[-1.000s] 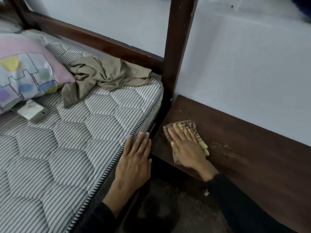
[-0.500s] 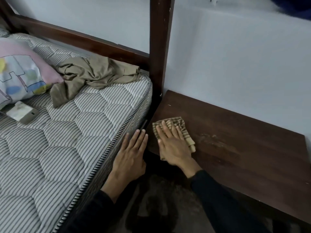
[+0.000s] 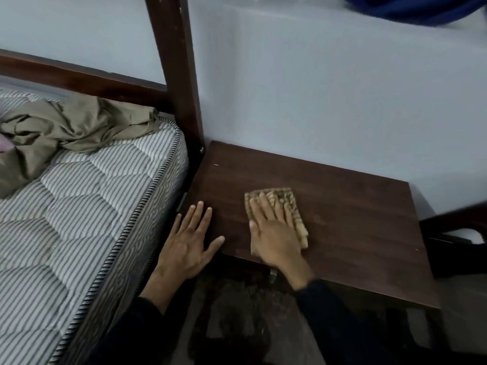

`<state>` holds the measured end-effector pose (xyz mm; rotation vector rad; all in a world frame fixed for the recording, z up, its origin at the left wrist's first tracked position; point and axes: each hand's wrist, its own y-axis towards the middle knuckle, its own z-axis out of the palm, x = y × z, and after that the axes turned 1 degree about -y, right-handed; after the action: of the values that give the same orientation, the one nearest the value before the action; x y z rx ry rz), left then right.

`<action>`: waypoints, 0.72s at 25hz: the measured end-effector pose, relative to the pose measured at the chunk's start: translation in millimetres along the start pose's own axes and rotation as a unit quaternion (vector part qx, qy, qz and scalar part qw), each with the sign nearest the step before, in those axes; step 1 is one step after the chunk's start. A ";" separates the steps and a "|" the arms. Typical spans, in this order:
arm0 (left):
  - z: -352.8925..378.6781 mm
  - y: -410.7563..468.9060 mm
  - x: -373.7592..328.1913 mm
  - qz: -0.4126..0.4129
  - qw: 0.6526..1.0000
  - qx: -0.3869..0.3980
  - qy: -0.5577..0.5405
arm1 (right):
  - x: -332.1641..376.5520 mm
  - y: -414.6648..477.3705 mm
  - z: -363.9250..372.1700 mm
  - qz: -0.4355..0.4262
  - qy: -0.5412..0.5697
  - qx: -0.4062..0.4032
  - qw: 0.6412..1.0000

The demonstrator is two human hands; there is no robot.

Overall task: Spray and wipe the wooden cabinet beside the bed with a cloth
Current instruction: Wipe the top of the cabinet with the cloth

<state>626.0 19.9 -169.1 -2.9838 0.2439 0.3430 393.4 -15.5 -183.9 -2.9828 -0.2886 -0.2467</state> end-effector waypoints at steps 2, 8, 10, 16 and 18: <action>1.1 9.1 -1.3 -0.002 1.000 0.012 0.015 | -38.4 -41.5 0.9 -0.009 -0.006 0.006 1.000; 3.2 10.0 11.0 0.000 1.000 0.018 0.005 | -81.7 49.3 -33.9 0.171 0.034 -0.016 0.985; 3.8 11.0 10.7 -0.007 1.000 0.017 0.008 | -30.4 65.3 -25.7 0.101 0.030 -0.009 0.994; 6.2 9.8 7.6 -0.009 0.999 0.027 0.016 | -47.3 -55.7 4.1 -0.065 -0.009 0.011 0.998; 4.8 12.8 7.5 -0.011 0.999 0.029 0.015 | -91.5 -38.2 -12.7 0.015 -0.028 0.009 0.999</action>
<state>629.9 7.0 -176.9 -2.9344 0.2210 0.2827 295.2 3.4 -183.0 -2.9769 -0.2515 -0.1552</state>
